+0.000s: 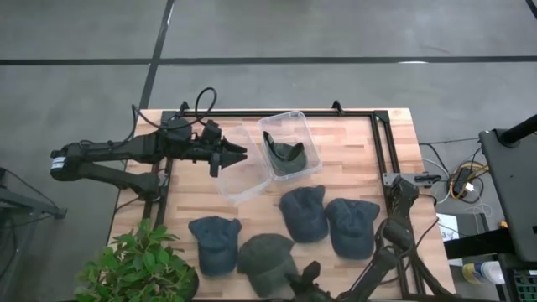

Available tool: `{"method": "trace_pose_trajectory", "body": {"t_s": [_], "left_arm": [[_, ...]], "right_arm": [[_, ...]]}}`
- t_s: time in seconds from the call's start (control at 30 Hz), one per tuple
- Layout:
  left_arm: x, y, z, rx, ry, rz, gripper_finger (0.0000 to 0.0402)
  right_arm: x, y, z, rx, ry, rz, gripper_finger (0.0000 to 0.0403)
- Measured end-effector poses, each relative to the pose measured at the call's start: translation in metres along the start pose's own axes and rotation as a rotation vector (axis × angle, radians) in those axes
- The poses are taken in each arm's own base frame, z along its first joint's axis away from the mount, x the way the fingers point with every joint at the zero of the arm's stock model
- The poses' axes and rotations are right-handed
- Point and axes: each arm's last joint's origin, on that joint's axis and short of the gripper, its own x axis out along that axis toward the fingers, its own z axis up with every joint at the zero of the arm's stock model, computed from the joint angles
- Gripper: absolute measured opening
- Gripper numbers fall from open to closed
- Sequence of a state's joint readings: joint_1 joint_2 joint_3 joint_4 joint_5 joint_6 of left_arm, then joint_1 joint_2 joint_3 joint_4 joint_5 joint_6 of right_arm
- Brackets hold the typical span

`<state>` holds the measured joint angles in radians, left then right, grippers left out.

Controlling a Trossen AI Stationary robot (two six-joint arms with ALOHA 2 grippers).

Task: Pick & Place hat
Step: Put the dark green cap into the right transparent bin

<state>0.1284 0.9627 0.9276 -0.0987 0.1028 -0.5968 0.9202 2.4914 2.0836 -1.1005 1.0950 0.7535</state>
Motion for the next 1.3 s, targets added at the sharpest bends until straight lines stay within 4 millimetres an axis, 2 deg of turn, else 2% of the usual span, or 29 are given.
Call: {"method": "trace_pose_trajectory", "body": {"t_s": [0.2,0.4,0.53,0.73,1.0,1.13,1.3], "left_arm": [[0.005,0.002,-0.002,0.018,0.012,0.008,0.016],[0.009,0.003,-0.003,0.024,0.017,0.011,0.016],[0.009,0.0,0.001,0.029,-0.022,-0.02,0.016],[0.001,-0.013,0.014,0.041,-0.118,-0.191,0.016],[-0.029,-0.037,0.038,0.193,-0.366,-0.424,0.016],[-0.045,-0.045,0.044,0.292,-0.466,-0.471,0.016],[-0.056,-0.049,0.046,0.381,-0.504,-0.48,0.016]], "right_arm": [[-0.014,-0.033,0.013,0.116,0.005,-0.126,0.0012],[-0.013,-0.057,0.027,0.171,0.005,-0.169,0.0011],[-0.019,-0.086,0.046,0.246,-0.078,-0.207,0.001],[-0.035,-0.133,0.07,0.329,-0.209,-0.271,0.001],[-0.065,-0.207,0.092,0.374,-0.335,-0.362,0.001],[-0.082,-0.263,0.099,0.427,-0.332,-0.377,0.001],[-0.089,-0.326,0.099,0.505,-0.315,-0.421,0.0011]]}}
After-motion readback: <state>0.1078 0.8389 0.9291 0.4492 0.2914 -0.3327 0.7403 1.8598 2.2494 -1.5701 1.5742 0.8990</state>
